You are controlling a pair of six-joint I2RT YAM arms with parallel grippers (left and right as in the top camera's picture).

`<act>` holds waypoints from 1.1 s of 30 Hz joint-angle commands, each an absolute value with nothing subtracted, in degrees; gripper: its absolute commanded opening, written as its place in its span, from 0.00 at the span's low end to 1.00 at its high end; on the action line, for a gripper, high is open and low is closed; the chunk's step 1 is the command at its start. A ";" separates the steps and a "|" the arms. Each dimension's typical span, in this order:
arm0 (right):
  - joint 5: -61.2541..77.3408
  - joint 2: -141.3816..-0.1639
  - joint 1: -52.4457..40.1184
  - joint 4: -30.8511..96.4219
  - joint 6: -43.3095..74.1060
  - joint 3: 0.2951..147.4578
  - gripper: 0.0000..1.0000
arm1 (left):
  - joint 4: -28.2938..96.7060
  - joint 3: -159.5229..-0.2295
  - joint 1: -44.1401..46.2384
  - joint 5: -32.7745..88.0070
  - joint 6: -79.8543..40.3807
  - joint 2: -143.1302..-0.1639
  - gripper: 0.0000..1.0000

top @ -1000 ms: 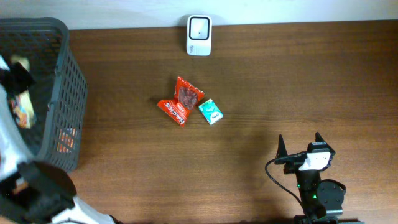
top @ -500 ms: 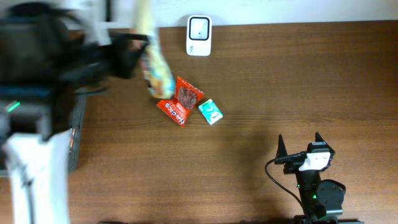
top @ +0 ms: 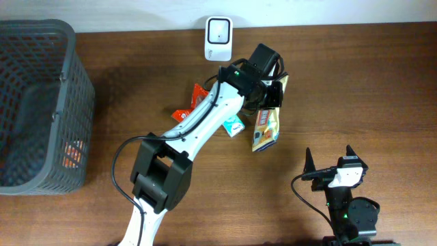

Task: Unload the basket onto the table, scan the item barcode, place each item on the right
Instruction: 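Grasp the yellow snack bag from the basket and place it right of center, then grasp the small orange tissue pack from the basket and place it on the table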

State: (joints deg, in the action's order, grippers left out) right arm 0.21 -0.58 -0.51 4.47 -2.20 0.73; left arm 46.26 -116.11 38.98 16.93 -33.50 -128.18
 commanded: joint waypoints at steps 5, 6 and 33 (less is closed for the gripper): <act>-0.08 -0.19 -0.30 4.69 -2.57 0.32 0.99 | 49.32 -124.68 36.29 14.83 -26.37 -124.75 0.78; -0.08 -0.19 -0.30 4.69 -2.57 0.32 0.99 | 51.55 -127.59 34.50 15.25 -22.85 -122.04 0.79; -0.08 -0.19 -0.30 4.69 -2.57 0.32 0.99 | 81.12 -117.03 -33.19 -14.81 -13.13 -115.55 0.99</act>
State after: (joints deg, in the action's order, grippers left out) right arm 0.21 -0.58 -0.51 4.47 -2.20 0.73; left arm 80.44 -119.02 -32.82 -13.28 -14.02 -111.87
